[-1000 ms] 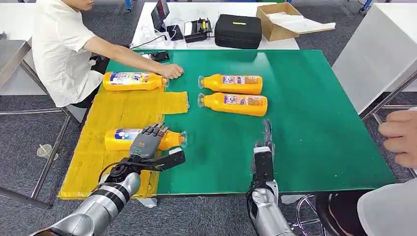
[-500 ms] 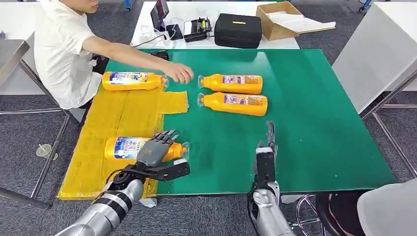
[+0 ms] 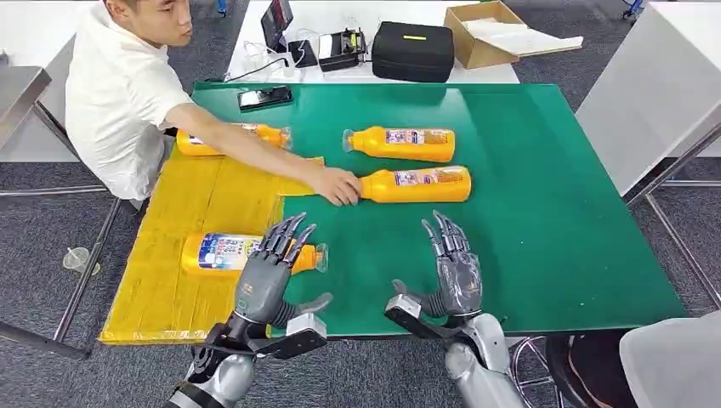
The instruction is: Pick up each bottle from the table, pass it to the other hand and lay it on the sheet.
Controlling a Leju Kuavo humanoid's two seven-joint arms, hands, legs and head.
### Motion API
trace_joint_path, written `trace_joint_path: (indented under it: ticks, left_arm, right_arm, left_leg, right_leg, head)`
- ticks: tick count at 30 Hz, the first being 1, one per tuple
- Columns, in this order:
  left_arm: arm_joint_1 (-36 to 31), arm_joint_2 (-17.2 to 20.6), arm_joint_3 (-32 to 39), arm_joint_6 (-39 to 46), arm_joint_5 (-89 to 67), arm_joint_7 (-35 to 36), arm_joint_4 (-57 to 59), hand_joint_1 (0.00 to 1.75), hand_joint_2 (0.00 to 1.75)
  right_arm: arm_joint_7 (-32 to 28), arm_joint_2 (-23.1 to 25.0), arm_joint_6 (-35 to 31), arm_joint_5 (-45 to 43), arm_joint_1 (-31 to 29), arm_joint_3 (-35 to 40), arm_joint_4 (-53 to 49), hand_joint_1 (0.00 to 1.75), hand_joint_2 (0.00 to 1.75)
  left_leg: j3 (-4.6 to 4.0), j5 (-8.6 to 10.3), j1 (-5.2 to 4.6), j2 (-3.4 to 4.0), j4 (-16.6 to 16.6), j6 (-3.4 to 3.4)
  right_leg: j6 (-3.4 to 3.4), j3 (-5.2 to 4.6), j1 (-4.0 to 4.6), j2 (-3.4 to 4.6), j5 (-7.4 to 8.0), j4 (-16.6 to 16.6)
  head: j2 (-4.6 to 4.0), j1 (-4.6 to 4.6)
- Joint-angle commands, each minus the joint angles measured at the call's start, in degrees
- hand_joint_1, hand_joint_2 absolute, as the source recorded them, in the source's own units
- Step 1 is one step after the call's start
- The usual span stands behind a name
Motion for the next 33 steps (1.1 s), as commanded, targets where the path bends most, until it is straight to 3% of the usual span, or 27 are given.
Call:
trace_joint_path:
  ticks: [1,7,13,24,25,28,33]
  left_arm:
    - [2.1,0.2,-2.6,1.0,3.2,-2.6,-5.3,0.0,1.75]
    - [2.3,-0.1,-4.5,-1.7,7.1,-3.6,-6.1,0.0,1.75]
    - [2.1,-0.2,-4.5,-1.7,7.1,-3.6,-5.6,0.0,1.75]
    - [2.0,0.0,-4.8,-1.8,7.3,-3.3,-5.3,0.0,1.75]
    - [1.6,0.1,-4.9,-1.7,7.4,-3.1,-4.4,0.0,1.75]
    - [1.4,0.2,-5.0,-1.8,7.4,-3.1,-3.8,0.0,1.75]
    - [1.2,0.5,-5.6,-1.4,7.7,-2.6,-3.5,0.0,1.75]
  right_arm:
    - [12.2,-8.0,-3.9,11.6,-6.7,3.9,9.5,0.0,1.75]
    - [14.8,-10.9,1.8,11.7,-13.5,10.0,18.5,0.0,1.75]
    - [15.1,-10.5,2.2,11.5,-13.7,10.2,19.0,0.0,1.75]
    - [19.8,-10.2,14.1,6.8,-15.1,13.2,23.2,0.0,1.75]
    - [17.9,-9.1,17.8,1.2,-16.1,10.9,26.1,0.0,1.75]
    - [17.4,-8.7,19.1,-0.3,-16.5,10.4,27.4,0.0,1.75]
    - [24.5,-8.8,23.3,0.5,-18.9,12.5,31.6,0.0,1.75]
  left_leg:
    - [0.11,-0.06,0.02,0.12,0.0,0.02]
    - [0.14,-0.04,0.01,0.15,0.0,0.05]
    - [0.28,-0.1,0.02,0.13,0.0,0.01]
    - [0.15,-0.05,0.01,0.09,0.0,0.03]
    - [0.26,-0.11,0.01,0.14,0.0,0.04]
    - [0.17,-0.02,0.01,0.05,0.0,0.02]
    - [0.29,0.02,0.02,0.05,0.0,0.02]
  right_leg:
    - [-0.17,0.11,0.06,0.02,-0.03,0.0]
    - [-0.14,0.16,0.05,0.05,0.02,0.0]
    - [-0.27,0.32,0.09,-0.01,-0.05,0.0]
    - [-0.14,0.17,0.07,0.02,0.01,0.0]
    - [-0.22,0.29,0.09,0.03,-0.04,0.0]
    - [-0.16,0.21,0.05,-0.03,0.01,0.0]
    - [-0.13,0.28,0.05,-0.07,0.03,-0.1]
  head:
    - [0.0,0.0]
    - [0.0,0.0]
    - [0.0,-0.02]
    - [0.0,-0.02]
    - [0.0,-0.02]
    - [0.0,-0.02]
    - [0.0,-0.02]
